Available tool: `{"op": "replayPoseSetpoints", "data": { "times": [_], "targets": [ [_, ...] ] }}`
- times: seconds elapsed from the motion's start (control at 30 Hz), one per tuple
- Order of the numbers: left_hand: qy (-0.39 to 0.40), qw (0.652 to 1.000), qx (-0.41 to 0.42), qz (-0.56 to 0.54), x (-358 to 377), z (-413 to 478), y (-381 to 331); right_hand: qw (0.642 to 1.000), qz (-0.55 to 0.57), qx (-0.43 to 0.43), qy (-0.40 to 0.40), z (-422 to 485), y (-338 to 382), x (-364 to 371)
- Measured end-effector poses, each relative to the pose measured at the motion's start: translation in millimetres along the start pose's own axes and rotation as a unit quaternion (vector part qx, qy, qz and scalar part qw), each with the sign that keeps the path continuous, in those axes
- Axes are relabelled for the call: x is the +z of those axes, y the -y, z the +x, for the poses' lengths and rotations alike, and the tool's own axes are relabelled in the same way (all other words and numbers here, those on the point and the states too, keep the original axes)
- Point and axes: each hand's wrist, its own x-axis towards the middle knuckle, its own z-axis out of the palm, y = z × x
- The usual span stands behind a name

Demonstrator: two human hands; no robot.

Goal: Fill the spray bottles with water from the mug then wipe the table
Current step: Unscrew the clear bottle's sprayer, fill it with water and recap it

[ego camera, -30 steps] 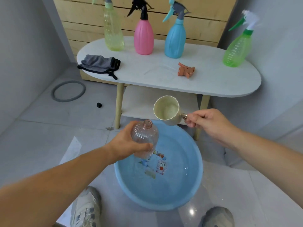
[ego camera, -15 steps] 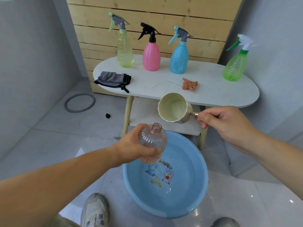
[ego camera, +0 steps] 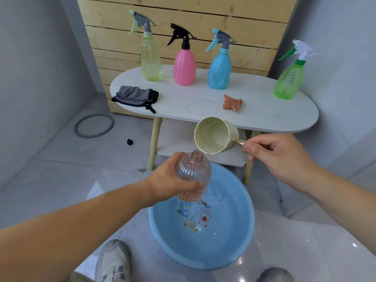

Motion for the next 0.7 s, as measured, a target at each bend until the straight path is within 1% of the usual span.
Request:
{"op": "replayPoseSetpoints", "data": {
  "times": [0.7],
  "targets": [
    [-0.003, 1.0, -0.012, -0.014, 7.8, 0.1, 1.4, 0.999, -0.009, -0.032, -0.001, 2.4, -2.8, -1.6]
  ]
}}
